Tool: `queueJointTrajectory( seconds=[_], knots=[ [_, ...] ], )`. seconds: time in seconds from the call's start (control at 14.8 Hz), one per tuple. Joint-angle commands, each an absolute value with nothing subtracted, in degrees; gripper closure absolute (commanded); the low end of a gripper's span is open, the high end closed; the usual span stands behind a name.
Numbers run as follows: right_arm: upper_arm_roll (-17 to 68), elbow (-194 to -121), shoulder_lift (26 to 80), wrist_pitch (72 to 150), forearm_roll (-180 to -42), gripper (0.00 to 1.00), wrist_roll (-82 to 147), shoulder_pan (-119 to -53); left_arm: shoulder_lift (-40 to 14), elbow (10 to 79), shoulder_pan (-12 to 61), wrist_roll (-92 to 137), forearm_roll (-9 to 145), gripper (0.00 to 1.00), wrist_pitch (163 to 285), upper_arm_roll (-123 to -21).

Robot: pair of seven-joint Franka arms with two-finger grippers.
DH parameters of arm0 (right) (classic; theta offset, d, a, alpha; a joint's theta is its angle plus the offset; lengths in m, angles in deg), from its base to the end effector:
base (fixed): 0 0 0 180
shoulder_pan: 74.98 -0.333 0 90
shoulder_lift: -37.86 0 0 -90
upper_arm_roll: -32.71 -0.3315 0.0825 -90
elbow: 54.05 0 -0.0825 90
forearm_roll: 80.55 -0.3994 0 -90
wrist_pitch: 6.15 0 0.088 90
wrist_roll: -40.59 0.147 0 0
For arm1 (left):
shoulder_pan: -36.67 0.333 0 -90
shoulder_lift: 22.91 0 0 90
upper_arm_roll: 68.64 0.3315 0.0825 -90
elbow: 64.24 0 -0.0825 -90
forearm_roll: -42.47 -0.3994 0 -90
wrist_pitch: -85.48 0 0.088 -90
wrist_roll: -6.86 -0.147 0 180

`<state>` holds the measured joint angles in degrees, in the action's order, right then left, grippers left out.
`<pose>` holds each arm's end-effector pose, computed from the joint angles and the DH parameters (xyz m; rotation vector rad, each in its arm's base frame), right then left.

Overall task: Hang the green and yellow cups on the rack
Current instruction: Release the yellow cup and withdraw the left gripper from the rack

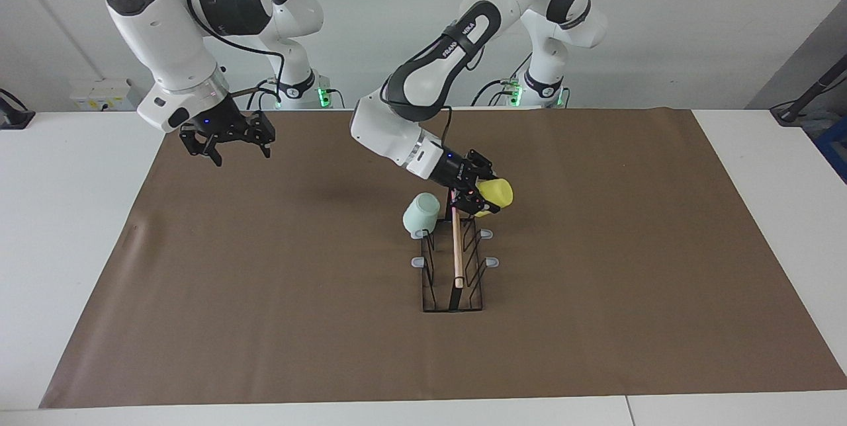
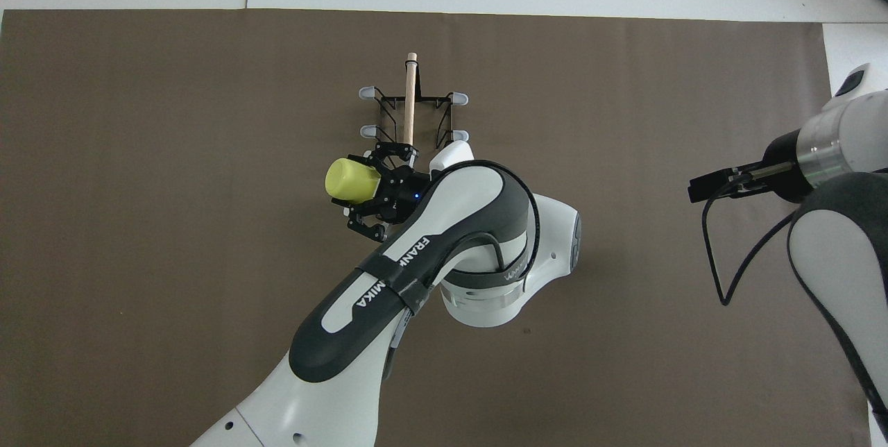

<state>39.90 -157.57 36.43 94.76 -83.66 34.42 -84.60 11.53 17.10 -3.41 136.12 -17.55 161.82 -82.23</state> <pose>0.5663 0.0304 0.5148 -3.0770 -0.2147 0.0292 0.5265 -0.4250 0.3541 -1.8840 -1.2869 -1.1893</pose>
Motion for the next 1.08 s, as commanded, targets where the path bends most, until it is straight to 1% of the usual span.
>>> queueJointTrajectory(
  seconds=[0.0,0.27,0.47,0.61,0.74,0.88,1.01],
  knots=[
    [34.93,-156.18,37.42,94.57,-83.45,0.0,35.66,-79.83,11.1,16.1,-4.2,135.44,-17.56,0.0,160.64,-81.12],
    [34.82,-156.09,37.42,94.75,-83.45,0.0,35.66,-79.46,10.84,14.34,-4.03,134.83,-17.65,0.0,160.1,-81.12],
    [34.82,-156.18,37.42,94.84,-83.36,0.0,35.66,-79.37,9.26,13.28,-2.36,129.22,-17.21,0.0,161.33,-80.77],
    [34.56,-156.18,37.51,94.84,-83.45,0.0,35.66,-79.02,8.21,13.37,1.84,127.1,-16.07,0.0,163.52,-81.55],
    [34.29,-156.18,37.6,94.84,-83.45,0.0,35.66,-77.88,3.05,14.59,7.37,124.64,-10.3,0.0,170.7,-81.39],
    [33.85,-156.18,37.6,94.84,-83.45,0.0,35.75,-77.7,-1.71,18.28,12.82,119.99,-6.76,0.0,177.04,-81.3],
    [33.77,-155.57,37.51,93.96,-83.45,0.0,35.75,-77.7,-3.22,18.64,17.48,114.64,-2.82,0.0,180.91,-81.38]
  ],
)
